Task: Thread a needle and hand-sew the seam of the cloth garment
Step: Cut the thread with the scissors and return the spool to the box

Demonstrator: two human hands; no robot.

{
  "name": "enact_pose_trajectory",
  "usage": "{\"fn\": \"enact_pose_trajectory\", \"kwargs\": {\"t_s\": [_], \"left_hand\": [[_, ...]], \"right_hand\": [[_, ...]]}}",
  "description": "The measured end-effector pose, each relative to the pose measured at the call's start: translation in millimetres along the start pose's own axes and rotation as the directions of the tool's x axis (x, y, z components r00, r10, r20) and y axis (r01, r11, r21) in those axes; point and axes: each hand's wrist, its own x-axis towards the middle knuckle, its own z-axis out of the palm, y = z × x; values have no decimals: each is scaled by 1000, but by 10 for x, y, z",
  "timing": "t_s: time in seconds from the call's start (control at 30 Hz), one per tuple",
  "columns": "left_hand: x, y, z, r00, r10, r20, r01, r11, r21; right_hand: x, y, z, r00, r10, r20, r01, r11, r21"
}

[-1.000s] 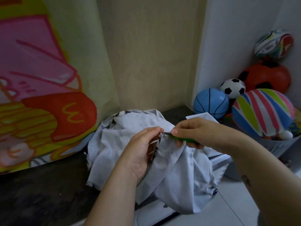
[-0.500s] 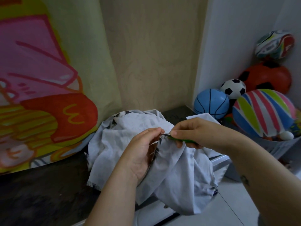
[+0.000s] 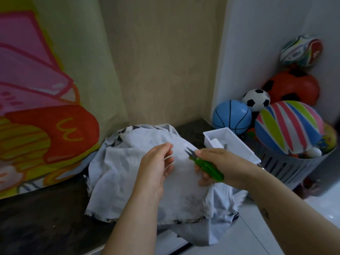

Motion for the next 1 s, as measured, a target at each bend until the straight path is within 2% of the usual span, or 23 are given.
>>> {"fn": "enact_pose_trajectory", "kwargs": {"t_s": [0.13, 0.17, 0.27, 0.33, 0.43, 0.5, 0.57, 0.63, 0.7, 0.77, 0.8, 0.83, 0.9, 1.0], "left_hand": [[9, -92, 145, 981, 189, 35, -191, 938, 290], [-5, -105, 199, 973, 221, 62, -229, 914, 334], [-39, -108, 414, 950, 269, 158, -310, 874, 374], [-26, -100, 565, 919, 317, 234, -386, 846, 369], [32, -69, 749, 872, 375, 315, -473, 813, 339], [75, -50, 839, 857, 390, 338, -495, 805, 326], [120, -36, 901, 846, 392, 361, -507, 800, 322], [152, -25, 941, 844, 369, 390, -504, 795, 338], [180, -13, 977, 842, 335, 424, -492, 799, 346], [201, 2, 1015, 829, 302, 470, -480, 815, 324], [204, 14, 1026, 825, 283, 489, -464, 833, 301], [201, 29, 1054, 823, 261, 505, -437, 858, 268], [196, 70, 1069, 829, 213, 517, -357, 913, 196], [204, 126, 1108, 843, 203, 498, -295, 949, 113]], "right_hand": [[40, -29, -215, 980, -12, -198, 54, 977, 207], [56, -32, -284, 960, -28, -279, 85, 978, 192], [177, -6, -575, 831, -185, -524, 84, 974, -211], [302, 41, -773, 770, -298, -565, 23, 897, -441], [488, 142, -965, 762, -355, -541, -172, 695, -698], [542, 205, -1000, 805, -328, -495, -267, 545, -795], [548, 226, -1004, 829, -301, -471, -292, 486, -824], [498, 166, -1016, 820, -351, -452, -209, 551, -808], [398, 19, -1008, 849, -396, -350, 31, 699, -715], [223, -153, -944, 941, -324, -99, 267, 889, -371], [152, -200, -916, 954, -298, 26, 298, 939, -174], [98, -227, -925, 953, -288, 97, 294, 954, -53], [60, -233, -957, 957, -272, 103, 278, 959, -49], [49, -206, -1071, 973, -229, -1, 226, 963, -144]]}}
